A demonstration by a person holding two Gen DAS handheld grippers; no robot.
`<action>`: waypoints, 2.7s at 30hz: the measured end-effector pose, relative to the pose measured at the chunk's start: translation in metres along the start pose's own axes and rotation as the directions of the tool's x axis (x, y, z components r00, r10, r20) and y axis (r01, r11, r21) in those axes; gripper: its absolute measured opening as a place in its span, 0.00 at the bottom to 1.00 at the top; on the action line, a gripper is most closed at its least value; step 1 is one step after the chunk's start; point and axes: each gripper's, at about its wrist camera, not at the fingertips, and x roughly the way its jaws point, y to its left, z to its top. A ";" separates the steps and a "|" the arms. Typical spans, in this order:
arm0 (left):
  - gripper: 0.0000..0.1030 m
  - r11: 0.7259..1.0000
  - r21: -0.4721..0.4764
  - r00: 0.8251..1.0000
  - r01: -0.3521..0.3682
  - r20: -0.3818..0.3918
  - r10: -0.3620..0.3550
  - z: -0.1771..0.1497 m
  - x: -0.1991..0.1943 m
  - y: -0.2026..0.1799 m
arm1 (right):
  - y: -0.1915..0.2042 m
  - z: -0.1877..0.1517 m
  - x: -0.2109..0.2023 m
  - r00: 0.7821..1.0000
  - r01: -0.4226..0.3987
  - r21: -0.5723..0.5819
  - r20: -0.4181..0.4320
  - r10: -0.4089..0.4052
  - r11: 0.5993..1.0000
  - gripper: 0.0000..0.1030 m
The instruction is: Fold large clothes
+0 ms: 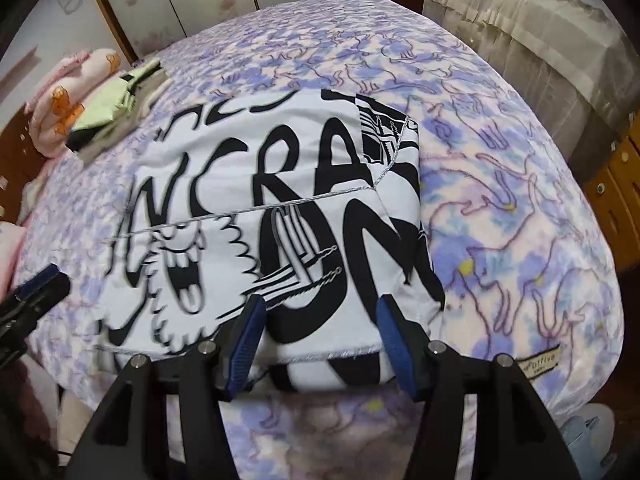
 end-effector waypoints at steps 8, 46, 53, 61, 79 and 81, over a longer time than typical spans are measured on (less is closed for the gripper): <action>0.71 0.999 -0.032 1.000 0.013 -0.028 -0.013 -0.002 -0.011 0.003 | -0.003 -0.003 -0.036 0.997 -0.053 0.024 0.050 0.052 0.998 0.56; 0.85 0.963 -0.253 0.937 0.089 -0.307 -0.167 0.016 0.087 0.028 | -0.085 0.048 0.032 0.977 -0.204 0.110 -0.034 0.209 0.973 0.79; 0.85 0.938 -0.307 0.918 0.161 -0.302 -0.257 0.012 0.113 0.034 | -0.104 0.055 0.082 0.915 -0.340 0.199 -0.156 0.372 0.919 0.79; 0.88 0.942 -0.277 0.908 0.189 -0.317 -0.275 0.021 0.138 0.019 | -0.092 0.059 0.113 0.836 -0.481 0.207 -0.184 0.516 0.852 0.87; 0.99 0.948 -0.241 0.890 0.209 -0.355 -0.286 0.018 0.162 0.007 | -0.054 0.066 0.130 0.871 -0.379 0.126 -0.284 0.400 0.917 1.00; 0.99 0.951 -0.232 0.893 0.205 -0.354 -0.278 0.018 0.162 0.005 | -0.051 0.065 0.129 0.883 -0.359 0.118 -0.280 0.378 0.926 0.98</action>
